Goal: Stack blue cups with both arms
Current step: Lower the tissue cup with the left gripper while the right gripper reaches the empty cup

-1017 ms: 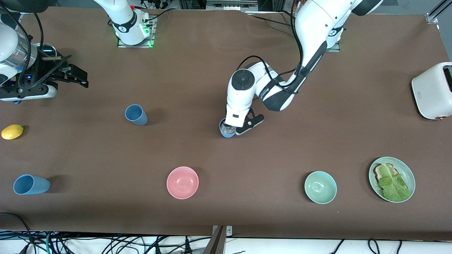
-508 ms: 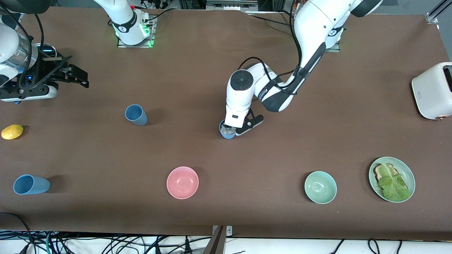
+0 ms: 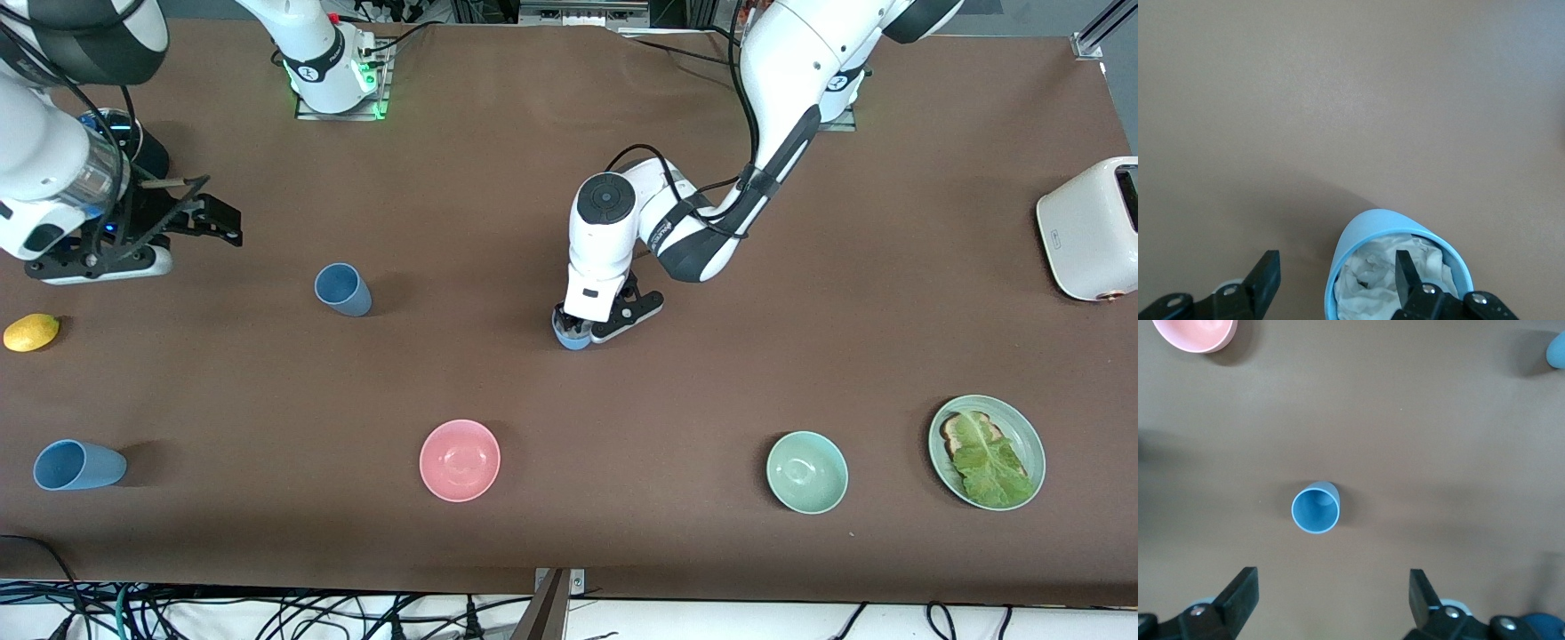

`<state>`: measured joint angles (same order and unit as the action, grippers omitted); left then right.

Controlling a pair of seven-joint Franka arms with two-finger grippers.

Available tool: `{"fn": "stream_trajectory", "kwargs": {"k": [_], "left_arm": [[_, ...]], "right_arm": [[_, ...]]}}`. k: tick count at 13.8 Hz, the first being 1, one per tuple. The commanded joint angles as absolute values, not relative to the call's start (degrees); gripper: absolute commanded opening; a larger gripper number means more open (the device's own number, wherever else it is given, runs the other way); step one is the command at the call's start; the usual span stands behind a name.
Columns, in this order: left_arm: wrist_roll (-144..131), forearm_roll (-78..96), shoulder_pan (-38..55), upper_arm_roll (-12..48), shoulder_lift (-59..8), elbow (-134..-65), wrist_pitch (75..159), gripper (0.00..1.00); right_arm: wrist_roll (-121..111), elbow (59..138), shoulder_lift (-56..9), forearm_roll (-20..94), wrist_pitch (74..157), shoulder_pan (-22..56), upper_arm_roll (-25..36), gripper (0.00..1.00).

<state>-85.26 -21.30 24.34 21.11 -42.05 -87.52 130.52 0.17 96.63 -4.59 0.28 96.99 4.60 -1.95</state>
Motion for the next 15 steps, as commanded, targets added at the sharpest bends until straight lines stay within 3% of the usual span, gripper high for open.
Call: {"fn": "stream_trajectory", "kwargs": {"k": [1,10,15], "left_arm": [[-85.8,-24.6,24.8,20.7,-42.1,-86.2,130.3,0.91],[-79.7,-23.6,24.0,21.0,-37.7,-86.9,129.3,0.99],[-66.7,-13.6,21.0,21.4,-28.4,-86.0,118.1,1.00]], "right_arm": [[-0.8,101.8,-4.4,-0.2,102.3,4.2,-2.1,1.00],[-0.7,121.6,-3.7,-0.1,121.1,4.1,-1.6,1.00],[-0.7,129.8,-1.9,-0.1,128.1,4.1,-1.6,1.00]]}}
